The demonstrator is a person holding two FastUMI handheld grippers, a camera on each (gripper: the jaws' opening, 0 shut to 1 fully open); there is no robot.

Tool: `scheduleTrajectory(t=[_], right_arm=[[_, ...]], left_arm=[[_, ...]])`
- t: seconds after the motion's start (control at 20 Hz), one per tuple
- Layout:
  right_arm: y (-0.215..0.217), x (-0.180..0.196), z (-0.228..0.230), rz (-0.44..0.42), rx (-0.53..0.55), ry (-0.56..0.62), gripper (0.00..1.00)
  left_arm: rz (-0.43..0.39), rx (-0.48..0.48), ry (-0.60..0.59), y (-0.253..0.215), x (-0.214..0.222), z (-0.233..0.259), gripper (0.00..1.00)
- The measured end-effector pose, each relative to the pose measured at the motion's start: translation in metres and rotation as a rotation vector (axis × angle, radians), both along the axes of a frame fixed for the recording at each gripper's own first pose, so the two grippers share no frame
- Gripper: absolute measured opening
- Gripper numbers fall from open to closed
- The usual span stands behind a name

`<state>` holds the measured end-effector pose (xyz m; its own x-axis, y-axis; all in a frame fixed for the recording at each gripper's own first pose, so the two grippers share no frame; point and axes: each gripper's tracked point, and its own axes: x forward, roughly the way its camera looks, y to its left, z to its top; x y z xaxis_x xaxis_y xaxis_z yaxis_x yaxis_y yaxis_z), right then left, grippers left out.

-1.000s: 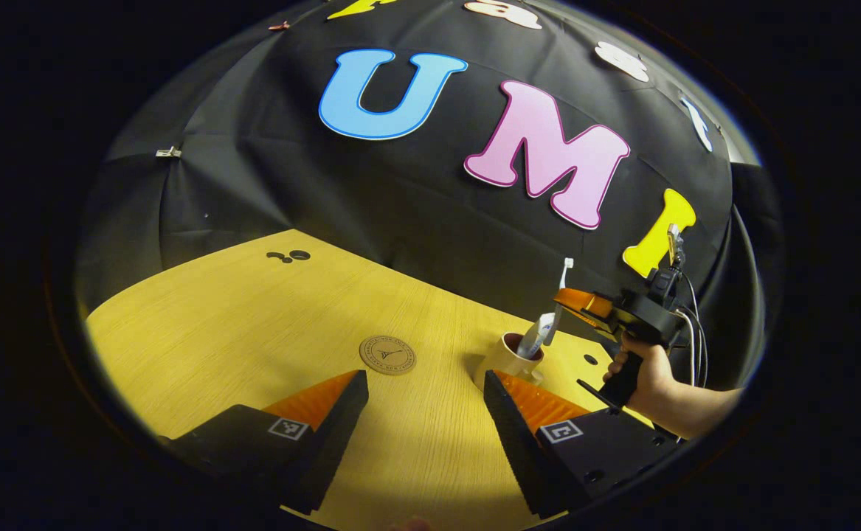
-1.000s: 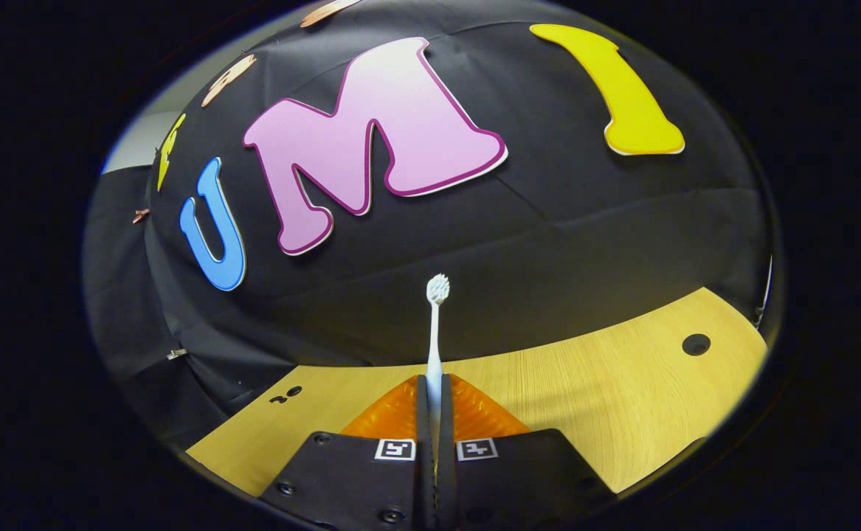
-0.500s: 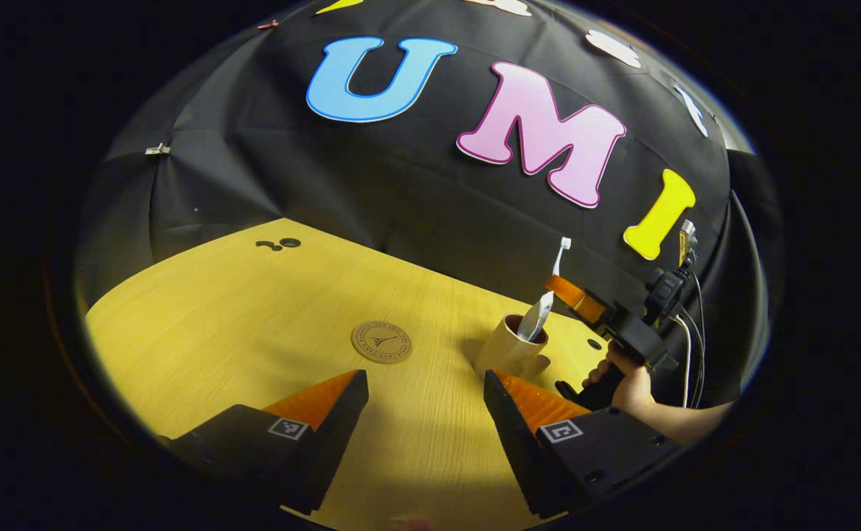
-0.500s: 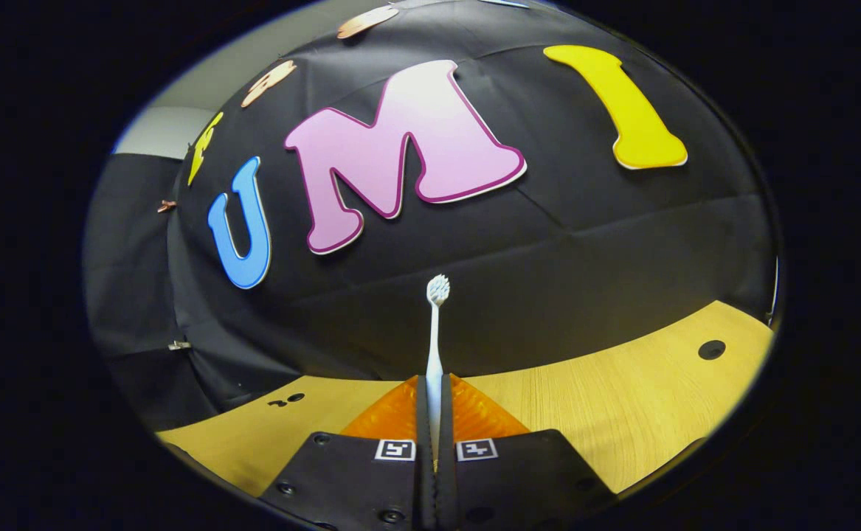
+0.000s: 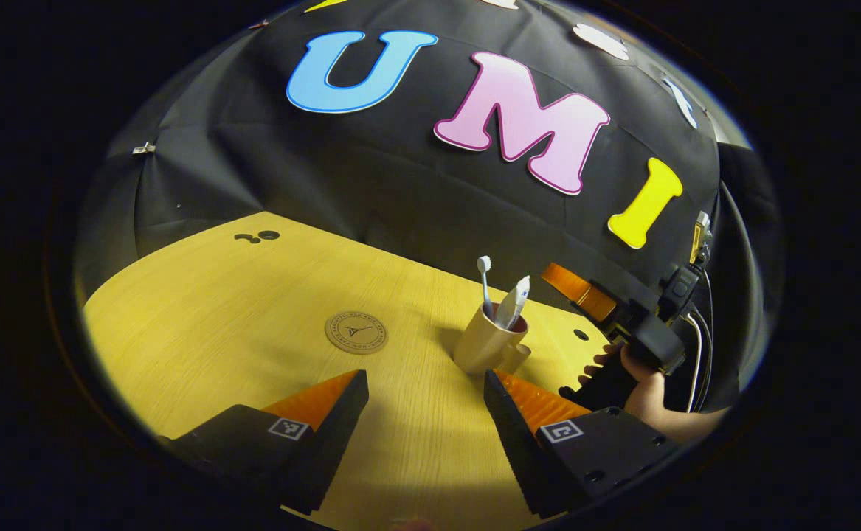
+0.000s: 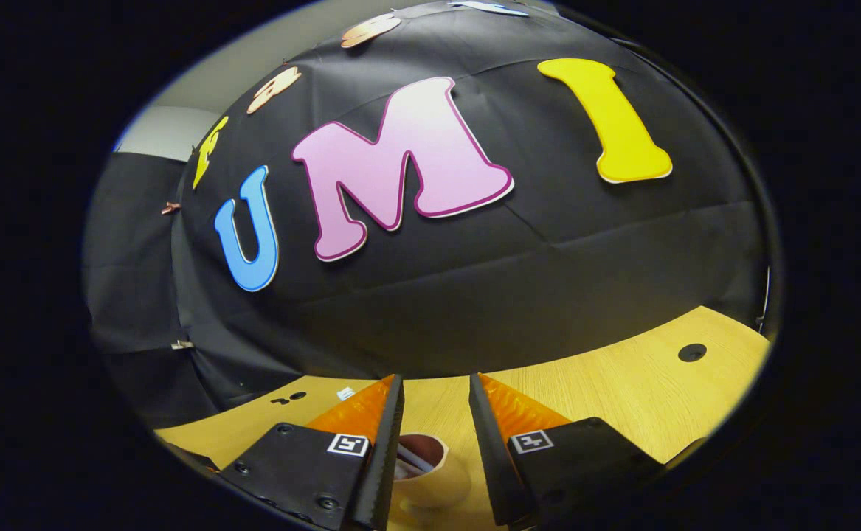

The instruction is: Put the toothbrush and toothpaste on the desktop into the cup, then pick up the cup and place it on the coaster on the desktop.

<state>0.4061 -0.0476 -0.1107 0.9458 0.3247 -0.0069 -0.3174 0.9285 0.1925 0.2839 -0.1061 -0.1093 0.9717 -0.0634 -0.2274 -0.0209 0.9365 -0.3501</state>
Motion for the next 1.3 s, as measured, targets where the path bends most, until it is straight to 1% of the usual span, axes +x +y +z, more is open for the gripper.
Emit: scheduleTrajectory(t=[0.1,0.15,0.2,0.3,0.45,0.55,0.8,0.85,0.95,1.0,1.1,1.2,1.3], right_arm=[[-0.005,-0.006,0.003,-0.011,0.013,0.044,0.57],[-0.008,-0.011,0.003,-0.019,0.016,0.065,0.77],[-0.009,-0.014,0.004,-0.024,0.02,0.084,0.76],[-0.011,-0.024,0.001,-0.037,0.006,0.138,0.77],[-0.004,-0.036,-0.005,-0.034,-0.026,0.228,0.95],[0.003,-0.043,-0.005,-0.027,-0.037,0.285,0.98],[0.017,-0.048,-0.013,-0.029,-0.067,0.431,0.98],[0.018,-0.05,-0.019,-0.036,-0.071,0.471,0.98],[0.023,-0.055,-0.034,-0.032,-0.075,0.597,0.98],[0.025,-0.058,-0.039,-0.027,-0.074,0.651,0.98],[0.034,-0.061,-0.054,-0.02,-0.094,0.742,0.98],[0.043,-0.065,-0.069,0.011,-0.13,0.808,0.97],[0.047,-0.07,-0.088,0.017,-0.167,0.875,0.98]], left_arm=[[0.002,-0.011,0.0,-0.001,-0.002,0.002,0.98],[0.005,-0.017,0.0,-0.001,-0.003,0.001,0.98],[0.01,-0.021,0.0,0.0,-0.005,0.002,0.97],[0.025,-0.027,0.006,0.005,-0.01,0.001,0.98],[0.057,-0.032,0.016,0.018,-0.021,-0.002,0.98],[0.079,-0.032,0.031,0.027,-0.03,-0.006,0.98],[0.126,-0.033,0.072,0.053,-0.056,-0.021,0.98],[0.135,-0.039,0.082,0.056,-0.061,-0.025,0.98],[0.148,-0.054,0.099,0.064,-0.072,-0.03,0.98],[0.154,-0.056,0.106,0.075,-0.08,-0.031,0.98],[0.166,-0.047,0.128,0.082,-0.09,-0.038,0.98],[0.161,-0.047,0.131,0.085,-0.098,-0.04,0.98],[0.153,-0.058,0.148,0.085,-0.107,-0.047,0.98]])
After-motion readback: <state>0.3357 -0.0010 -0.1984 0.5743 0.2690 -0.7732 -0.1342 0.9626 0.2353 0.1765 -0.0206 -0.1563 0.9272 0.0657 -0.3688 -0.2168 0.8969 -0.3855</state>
